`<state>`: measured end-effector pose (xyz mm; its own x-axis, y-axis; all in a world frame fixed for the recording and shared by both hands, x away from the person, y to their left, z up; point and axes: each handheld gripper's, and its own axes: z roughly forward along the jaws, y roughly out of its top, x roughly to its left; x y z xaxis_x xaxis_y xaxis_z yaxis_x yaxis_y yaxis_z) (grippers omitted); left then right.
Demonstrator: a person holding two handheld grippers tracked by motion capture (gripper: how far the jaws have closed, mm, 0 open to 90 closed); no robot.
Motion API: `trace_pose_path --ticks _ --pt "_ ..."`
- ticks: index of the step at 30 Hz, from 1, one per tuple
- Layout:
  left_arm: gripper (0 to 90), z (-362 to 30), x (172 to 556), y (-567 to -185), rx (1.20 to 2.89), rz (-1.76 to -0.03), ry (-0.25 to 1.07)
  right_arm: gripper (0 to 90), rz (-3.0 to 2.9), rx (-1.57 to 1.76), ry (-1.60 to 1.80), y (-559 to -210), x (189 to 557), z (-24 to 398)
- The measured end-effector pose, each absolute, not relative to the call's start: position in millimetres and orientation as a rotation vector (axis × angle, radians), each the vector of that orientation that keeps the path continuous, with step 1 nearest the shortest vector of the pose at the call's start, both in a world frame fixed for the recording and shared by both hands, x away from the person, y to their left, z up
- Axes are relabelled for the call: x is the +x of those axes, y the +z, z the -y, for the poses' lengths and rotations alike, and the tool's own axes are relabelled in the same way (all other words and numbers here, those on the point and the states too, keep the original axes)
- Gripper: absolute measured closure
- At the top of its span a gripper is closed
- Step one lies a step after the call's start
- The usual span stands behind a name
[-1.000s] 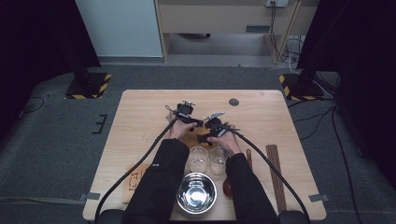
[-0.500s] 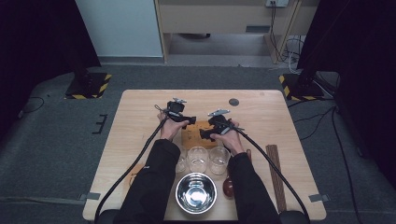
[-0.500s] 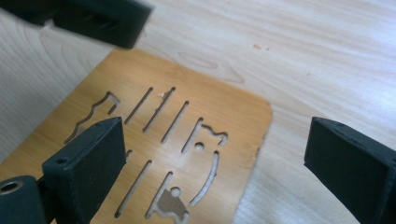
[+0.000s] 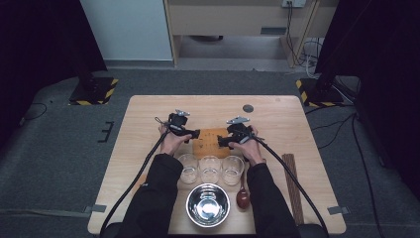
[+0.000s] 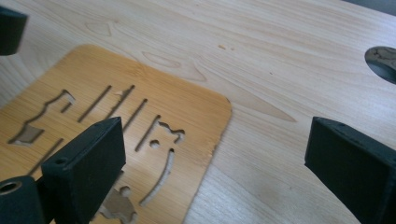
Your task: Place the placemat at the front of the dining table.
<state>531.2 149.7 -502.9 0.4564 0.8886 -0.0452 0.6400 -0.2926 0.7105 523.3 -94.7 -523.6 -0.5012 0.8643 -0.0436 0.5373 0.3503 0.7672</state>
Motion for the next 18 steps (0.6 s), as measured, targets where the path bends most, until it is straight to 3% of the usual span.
trace_pose_path --ticks 18 --pt "7.2 -143.7 527.7 -530.5 2.136 -1.243 0.424 5.9 -2.143 1.225 0.912 -534.7 527.2 103.2"
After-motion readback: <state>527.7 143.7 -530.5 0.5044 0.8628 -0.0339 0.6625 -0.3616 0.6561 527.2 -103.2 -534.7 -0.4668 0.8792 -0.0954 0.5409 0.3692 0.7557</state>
